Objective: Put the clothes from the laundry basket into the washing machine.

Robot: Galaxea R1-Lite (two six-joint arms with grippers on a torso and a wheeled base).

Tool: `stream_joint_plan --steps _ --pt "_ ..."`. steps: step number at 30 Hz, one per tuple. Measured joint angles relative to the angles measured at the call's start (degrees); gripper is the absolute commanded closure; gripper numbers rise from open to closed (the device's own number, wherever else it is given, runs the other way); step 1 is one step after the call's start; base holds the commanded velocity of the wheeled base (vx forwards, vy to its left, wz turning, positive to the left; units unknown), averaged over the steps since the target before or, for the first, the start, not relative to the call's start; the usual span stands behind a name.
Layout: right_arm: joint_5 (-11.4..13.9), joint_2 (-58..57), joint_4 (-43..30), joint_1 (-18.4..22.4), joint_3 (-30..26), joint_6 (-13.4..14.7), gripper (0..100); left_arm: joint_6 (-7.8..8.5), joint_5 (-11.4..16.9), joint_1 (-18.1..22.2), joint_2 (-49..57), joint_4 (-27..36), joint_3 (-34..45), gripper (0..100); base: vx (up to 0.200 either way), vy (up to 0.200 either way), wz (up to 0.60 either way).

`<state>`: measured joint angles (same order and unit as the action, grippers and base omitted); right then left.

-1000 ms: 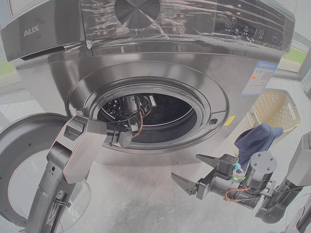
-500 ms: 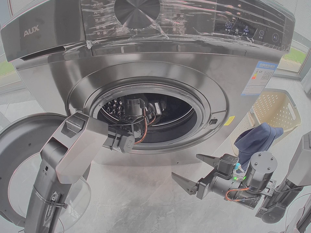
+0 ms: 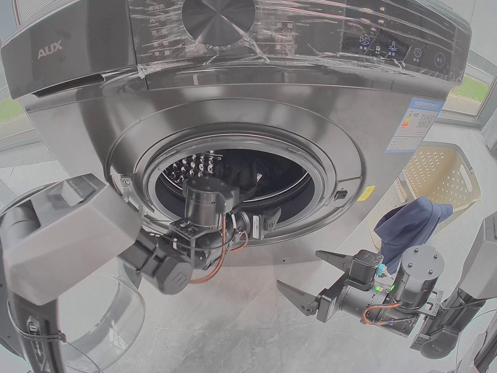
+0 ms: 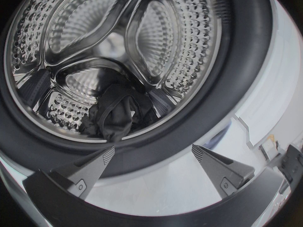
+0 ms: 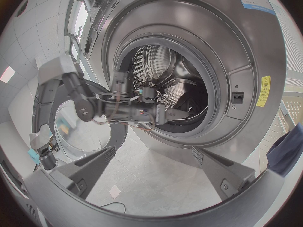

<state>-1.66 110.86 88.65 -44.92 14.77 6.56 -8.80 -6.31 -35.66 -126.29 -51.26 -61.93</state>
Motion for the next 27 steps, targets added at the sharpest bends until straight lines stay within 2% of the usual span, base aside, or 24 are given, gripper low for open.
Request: stream_joint_plan --steps 6,15,22,27 --pt "0.0 -0.7 0.0 -0.4 -2.3 -0.1 0 0.87 2.3 -3.2 10.5 -5.3 17.1 0 0.0 0.0 0.0" --pt "-0.7 -6.2 -0.1 -0.4 -7.6 -0.6 0 1.85 4.2 -8.1 29.2 -12.2 40.6 0 0.0 0.0 0.0" --pt "-3.3 -14.9 -1.4 1.6 -12.3 -0.8 0 2.21 5.0 -8.4 43.3 -13.7 51.0 0 0.0 0.0 0.0" --pt "-4.2 -22.4 -4.9 6.4 -13.5 -0.9 0 2.24 4.9 -6.2 51.8 -13.8 56.1 0 0.0 0.0 0.0"
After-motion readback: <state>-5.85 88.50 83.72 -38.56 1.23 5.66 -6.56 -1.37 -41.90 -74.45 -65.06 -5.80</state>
